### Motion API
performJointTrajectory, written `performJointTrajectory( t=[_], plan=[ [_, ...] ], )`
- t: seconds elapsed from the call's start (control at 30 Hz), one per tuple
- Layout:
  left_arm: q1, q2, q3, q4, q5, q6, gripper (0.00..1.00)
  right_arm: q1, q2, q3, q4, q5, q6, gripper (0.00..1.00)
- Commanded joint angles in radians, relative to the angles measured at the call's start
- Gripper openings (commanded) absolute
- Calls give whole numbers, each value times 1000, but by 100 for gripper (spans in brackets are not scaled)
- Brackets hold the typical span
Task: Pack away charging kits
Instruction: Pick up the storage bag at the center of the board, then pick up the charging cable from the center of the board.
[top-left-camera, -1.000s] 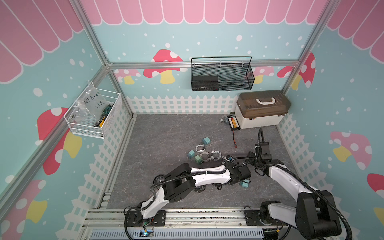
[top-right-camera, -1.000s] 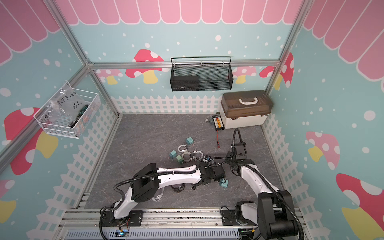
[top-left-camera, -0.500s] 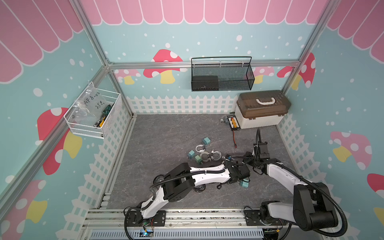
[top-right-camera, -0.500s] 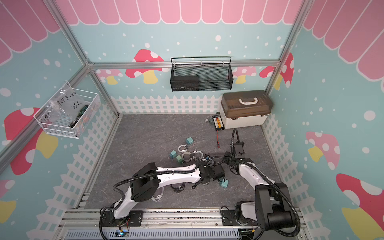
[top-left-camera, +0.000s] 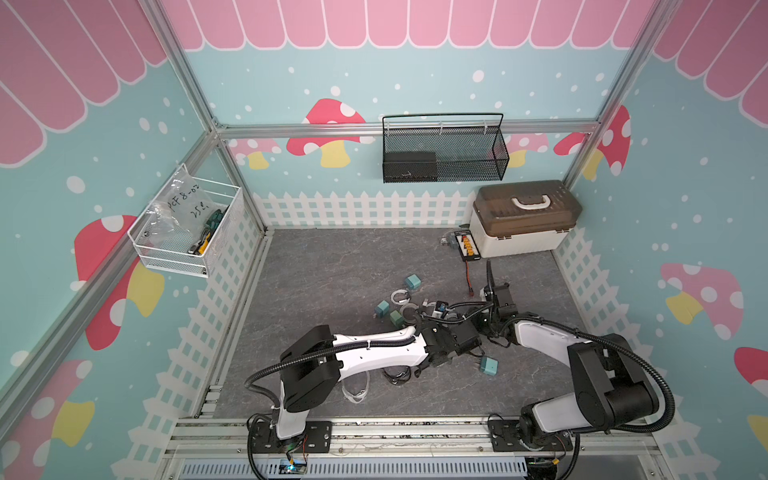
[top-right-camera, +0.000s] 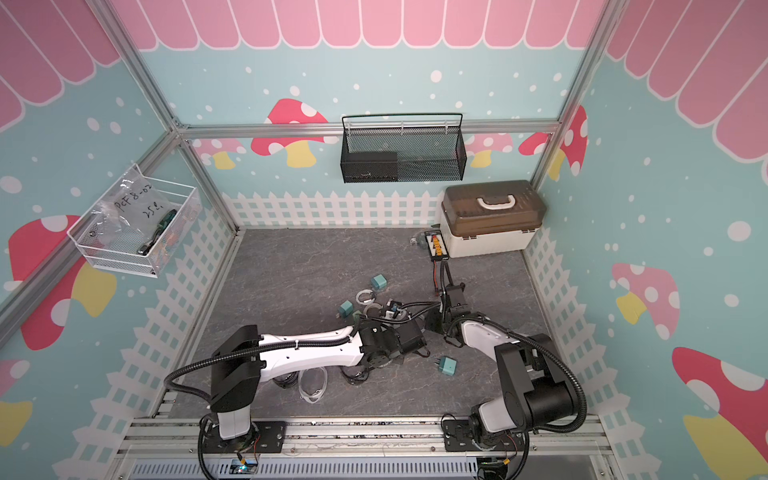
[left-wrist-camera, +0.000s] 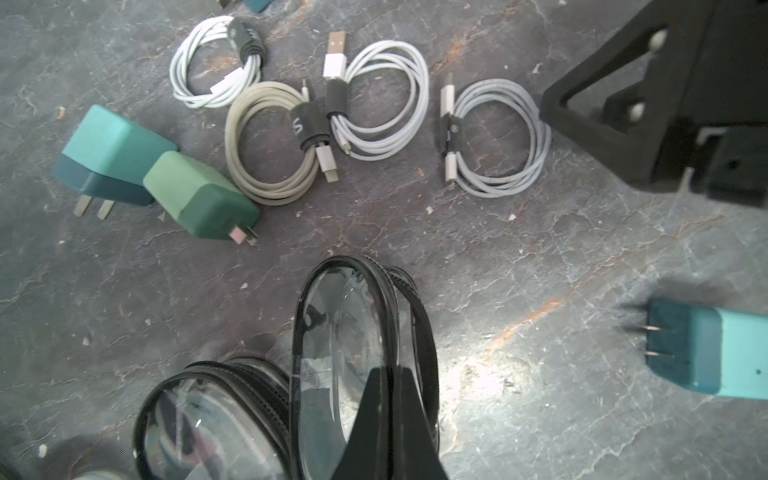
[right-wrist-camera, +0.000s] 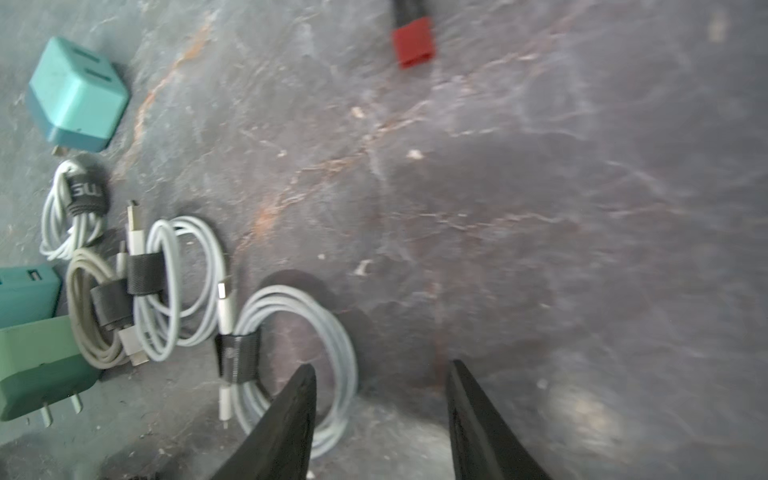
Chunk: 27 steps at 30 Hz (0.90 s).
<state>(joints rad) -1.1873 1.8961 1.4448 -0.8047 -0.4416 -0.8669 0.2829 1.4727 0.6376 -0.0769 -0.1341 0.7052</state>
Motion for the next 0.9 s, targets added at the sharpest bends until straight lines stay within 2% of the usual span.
performJointTrajectory(
  t=[0.0, 0.6, 0.87],
  plan=[
    [24, -32, -49, 74, 41, 5, 0, 28, 30, 32, 3, 26, 23, 49],
    [47, -144, -169, 172, 71, 12, 0, 150, 155, 129, -195, 258, -11, 32],
    [51, -193, -214, 196, 71, 12, 0, 167, 203, 145, -191, 262, -9, 11]
  ],
)
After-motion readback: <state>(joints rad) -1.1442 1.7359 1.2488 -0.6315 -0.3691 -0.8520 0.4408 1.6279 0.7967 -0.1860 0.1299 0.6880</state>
